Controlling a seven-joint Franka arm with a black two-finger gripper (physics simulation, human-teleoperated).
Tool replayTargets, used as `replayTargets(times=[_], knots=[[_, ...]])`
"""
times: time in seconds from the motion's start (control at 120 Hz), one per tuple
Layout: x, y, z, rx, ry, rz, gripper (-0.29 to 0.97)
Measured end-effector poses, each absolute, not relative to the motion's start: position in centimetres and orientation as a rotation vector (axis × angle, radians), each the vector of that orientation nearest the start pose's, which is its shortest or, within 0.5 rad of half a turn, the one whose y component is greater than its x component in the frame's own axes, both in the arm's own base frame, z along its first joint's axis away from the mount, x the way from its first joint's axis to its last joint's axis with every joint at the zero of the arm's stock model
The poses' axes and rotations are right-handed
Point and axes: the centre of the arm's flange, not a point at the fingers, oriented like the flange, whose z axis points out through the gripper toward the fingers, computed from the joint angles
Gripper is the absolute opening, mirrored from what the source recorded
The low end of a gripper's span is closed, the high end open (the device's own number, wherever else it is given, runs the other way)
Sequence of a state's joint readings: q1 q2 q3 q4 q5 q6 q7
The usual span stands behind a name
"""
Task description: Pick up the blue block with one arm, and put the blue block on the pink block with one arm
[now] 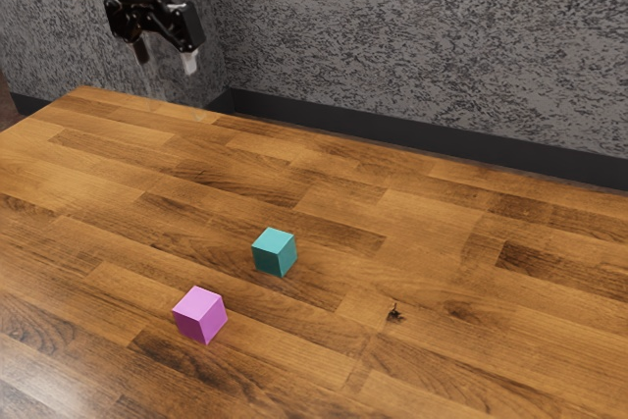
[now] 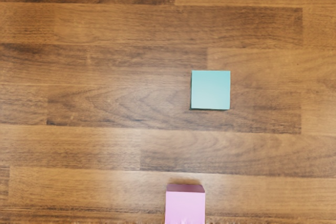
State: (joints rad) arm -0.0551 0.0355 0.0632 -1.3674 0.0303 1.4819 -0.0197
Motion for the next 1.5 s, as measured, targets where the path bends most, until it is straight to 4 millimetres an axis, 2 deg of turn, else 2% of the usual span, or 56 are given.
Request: replayTargets(times=[0.183, 0.217, 0.242, 0.275, 0.308, 0.35, 0.417, 0.567, 0.75, 0.817, 0.908, 1.033, 1.158, 1.267, 1.4, 1.5], knots=[[54.8, 3.9, 69.8, -3.094, -0.171, -0.079, 0.68], [54.3, 4.5, 71.6, -3.091, -0.194, -0.128, 0.68], [53.6, 4.8, 74.4, -3.084, -0.210, -0.207, 0.68], [52.7, 5.2, 77.0, -3.077, -0.229, -0.277, 0.68], [52.1, 5.4, 78.4, -3.074, -0.241, -0.309, 0.68], [51.7, 5.4, 79.0, -3.076, -0.247, -0.319, 0.68], [52.5, 4.5, 78.2, -3.089, -0.224, -0.282, 0.68], [54.2, 0.4, 76.0, -3.111, -0.115, -0.194, 0.68], [56.1, 0.6, 73.5, -3.114, -0.130, -0.138, 0.68], [57.4, 0.1, 71.5, -3.116, -0.120, -0.102, 0.68], [59.2, -0.8, 65.2, -3.115, -0.097, 0.016, 0.68], [60.1, -2.2, 56.9, -3.113, -0.057, 0.114, 0.68], [60.4, -2.5, 51.0, -3.114, -0.049, 0.112, 0.68], [60.9, -3.2, 48.3, -3.120, -0.033, 0.066, 0.68], [62.4, -3.7, 44.7, -3.127, -0.023, 0.033, 0.68], [62.5, -4.0, 42.4, -3.129, -0.013, 0.019, 0.68]])
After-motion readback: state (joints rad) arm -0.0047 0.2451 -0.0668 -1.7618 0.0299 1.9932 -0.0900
